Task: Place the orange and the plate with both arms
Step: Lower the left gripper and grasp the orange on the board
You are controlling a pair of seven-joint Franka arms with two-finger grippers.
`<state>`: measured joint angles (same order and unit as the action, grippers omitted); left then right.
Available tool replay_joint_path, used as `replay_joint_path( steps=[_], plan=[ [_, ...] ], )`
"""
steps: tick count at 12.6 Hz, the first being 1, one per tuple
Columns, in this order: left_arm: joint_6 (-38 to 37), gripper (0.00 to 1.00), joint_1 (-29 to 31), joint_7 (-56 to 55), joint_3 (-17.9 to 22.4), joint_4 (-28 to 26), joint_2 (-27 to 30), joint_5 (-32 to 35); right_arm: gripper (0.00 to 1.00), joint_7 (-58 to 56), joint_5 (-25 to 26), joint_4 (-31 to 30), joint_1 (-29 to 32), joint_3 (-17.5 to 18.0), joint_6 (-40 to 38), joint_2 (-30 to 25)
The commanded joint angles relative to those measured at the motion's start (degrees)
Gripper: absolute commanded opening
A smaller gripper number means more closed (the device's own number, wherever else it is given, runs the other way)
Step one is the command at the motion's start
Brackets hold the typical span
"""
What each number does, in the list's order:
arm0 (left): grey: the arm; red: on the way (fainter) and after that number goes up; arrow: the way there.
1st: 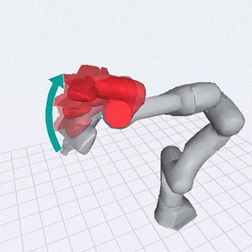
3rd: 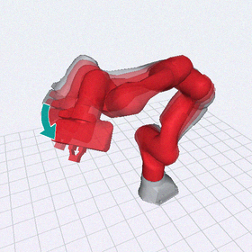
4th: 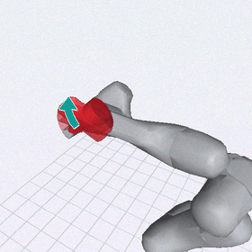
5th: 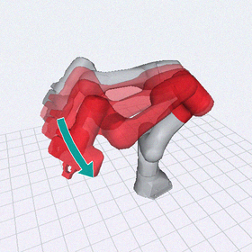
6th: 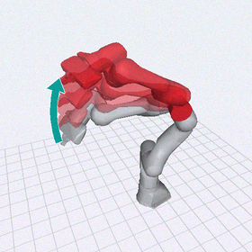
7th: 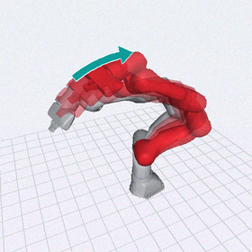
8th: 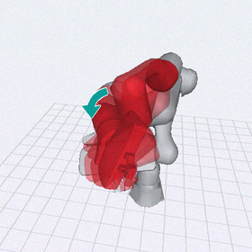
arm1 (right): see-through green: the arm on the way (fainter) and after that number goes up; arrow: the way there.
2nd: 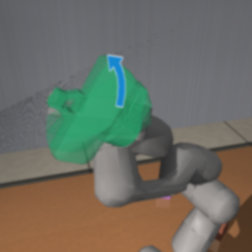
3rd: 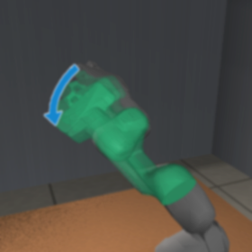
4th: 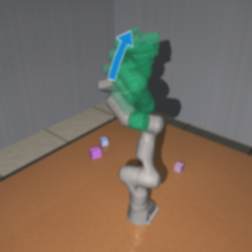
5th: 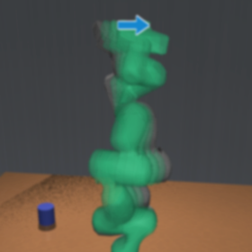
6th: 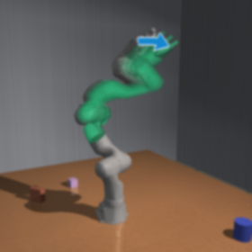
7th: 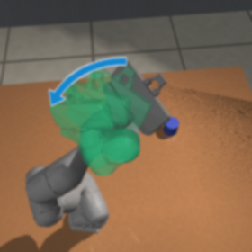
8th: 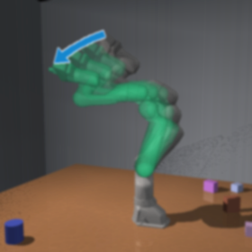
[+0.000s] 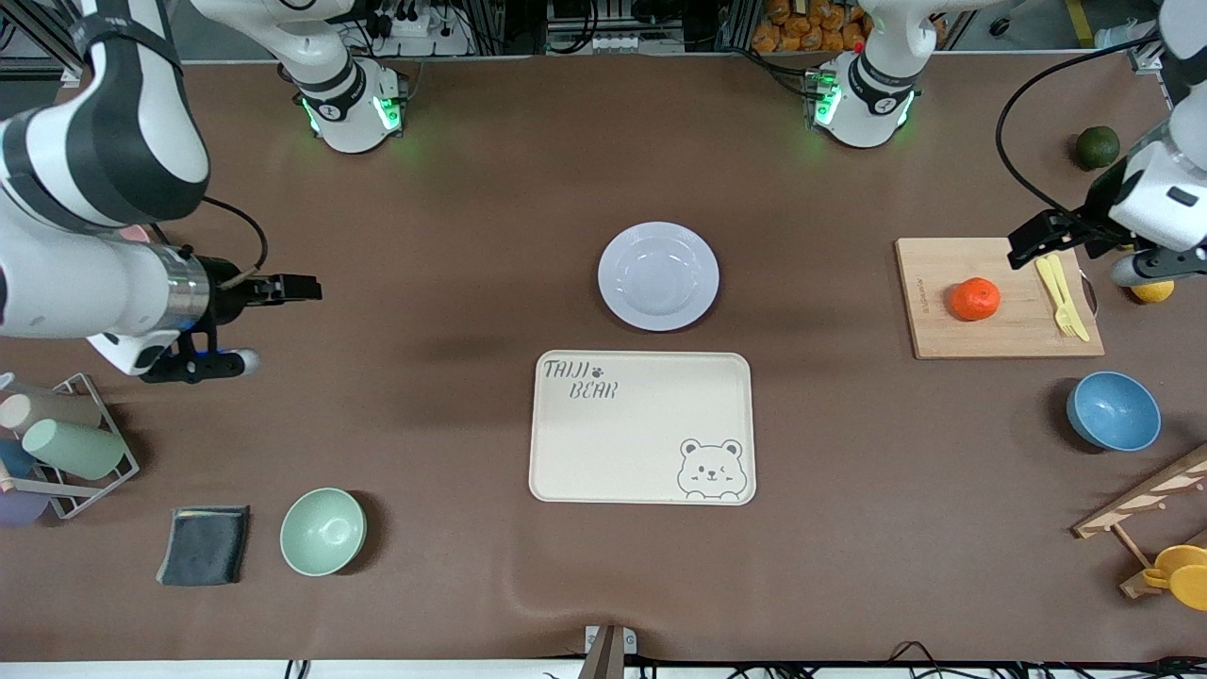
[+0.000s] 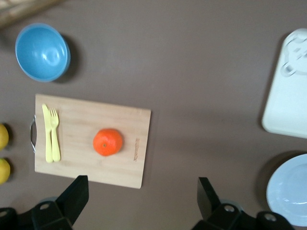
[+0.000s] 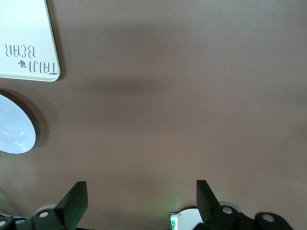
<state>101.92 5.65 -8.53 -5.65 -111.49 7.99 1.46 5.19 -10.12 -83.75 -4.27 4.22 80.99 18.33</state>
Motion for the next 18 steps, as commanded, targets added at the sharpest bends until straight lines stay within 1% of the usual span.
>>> replay_joint_path(
  steps=[1,3,4,5,6,7,9,11,12,14,16,17,18],
  plan=[
    [7.3,1.0,2.7,1.1,-0.3,-12.1,5.4,1.2,1.0,1.1,-3.3,-3.8,0.0,-0.1,2.7,-0.7],
    [13.6,1.0,3.6,1.1,-0.2,-20.3,6.9,1.2,1.0,1.1,-3.5,-4.8,-0.6,0.0,4.4,-0.7],
    [17.7,1.0,6.1,1.4,-0.3,-24.4,7.3,1.2,1.0,1.1,-3.5,-4.8,-0.6,-0.1,4.4,-0.7],
    [21.0,1.0,6.8,2.9,-0.2,-27.0,6.8,1.3,1.0,1.1,-3.5,-4.8,-0.3,-0.1,3.9,-0.7],
    [23.7,1.0,8.9,5.4,-0.3,-28.9,5.8,1.2,1.0,1.1,-3.6,-4.8,0.2,-0.1,3.6,-0.8],
    [24.5,1.0,10.3,5.9,-0.3,-29.5,4.5,1.3,1.0,1.2,-4.0,-5.2,0.3,-0.1,3.6,-0.7],
    [24.7,1.0,10.7,6.1,-0.3,-29.7,2.1,1.3,1.0,1.1,-9.7,-7.4,1.2,-0.3,4.5,-0.8],
    [26.9,1.0,10.8,6.1,-0.2,-29.7,-0.9,1.3,1.0,1.0,-15.1,-10.3,2.1,-0.3,5.3,-0.8],
    [29.5,1.0,11.0,6.2,-0.1,-29.8,-2.9,1.3,1.0,1.0,-16.2,-11.7,1.7,-0.3,6.0,-0.8],
    [34.2,1.0,13.4,6.2,-0.3,-30.1,-6.4,4.6,1.0,0.4,-18.8,-15.6,2.1,-0.3,10.1,-0.8],
    [37.3,1.0,13.9,6.2,-0.2,-31.2,-8.1,5.1,1.0,-0.6,-21.3,-19.5,1.5,-0.2,17.1,-0.5],
    [37.9,1.0,13.9,6.2,-0.2,-31.6,-9.0,5.1,1.0,-1.4,-22.9,-21.0,1.2,0.0,19.4,-0.5],
    [38.6,1.0,13.9,6.3,-0.2,-31.6,-9.9,5.1,1.0,-2.3,-24.4,-21.9,0.9,-0.1,20.2,-0.5]
  ],
)
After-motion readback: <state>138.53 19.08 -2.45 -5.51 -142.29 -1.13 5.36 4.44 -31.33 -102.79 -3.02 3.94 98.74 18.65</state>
